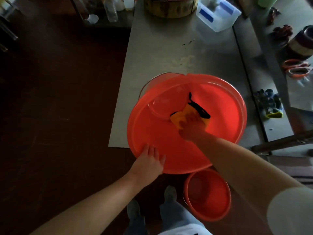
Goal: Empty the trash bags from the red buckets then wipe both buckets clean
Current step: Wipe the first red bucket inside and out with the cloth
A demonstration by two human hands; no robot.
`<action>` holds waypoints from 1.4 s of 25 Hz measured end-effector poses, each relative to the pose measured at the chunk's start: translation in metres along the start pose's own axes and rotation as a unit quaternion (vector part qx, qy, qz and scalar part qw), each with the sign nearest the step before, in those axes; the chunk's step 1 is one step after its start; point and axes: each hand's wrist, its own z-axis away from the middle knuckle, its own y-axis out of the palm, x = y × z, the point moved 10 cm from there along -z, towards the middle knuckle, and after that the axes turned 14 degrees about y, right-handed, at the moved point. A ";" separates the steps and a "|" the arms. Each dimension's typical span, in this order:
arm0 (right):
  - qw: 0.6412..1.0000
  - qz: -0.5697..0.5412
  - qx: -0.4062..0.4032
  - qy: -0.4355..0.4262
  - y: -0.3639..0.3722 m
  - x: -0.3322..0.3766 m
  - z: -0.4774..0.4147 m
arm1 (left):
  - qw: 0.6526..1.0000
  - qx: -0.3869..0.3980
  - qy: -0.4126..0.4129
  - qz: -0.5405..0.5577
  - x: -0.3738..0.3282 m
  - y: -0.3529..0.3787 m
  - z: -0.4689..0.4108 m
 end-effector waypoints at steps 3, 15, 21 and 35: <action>0.979 -0.020 0.181 0.094 0.048 0.003 0.011 | 0.996 -0.026 0.070 -0.052 0.002 -0.009 0.002; 0.997 0.050 -0.052 -0.033 -0.036 -0.006 0.014 | 0.985 -0.007 0.104 -0.140 0.014 -0.025 0.001; 0.968 0.043 0.237 0.064 0.034 0.028 0.053 | 0.983 0.007 0.143 -0.114 0.005 -0.026 -0.006; 0.958 0.108 0.231 0.129 0.016 0.008 0.079 | 0.989 -0.002 0.118 -0.087 0.006 -0.027 -0.008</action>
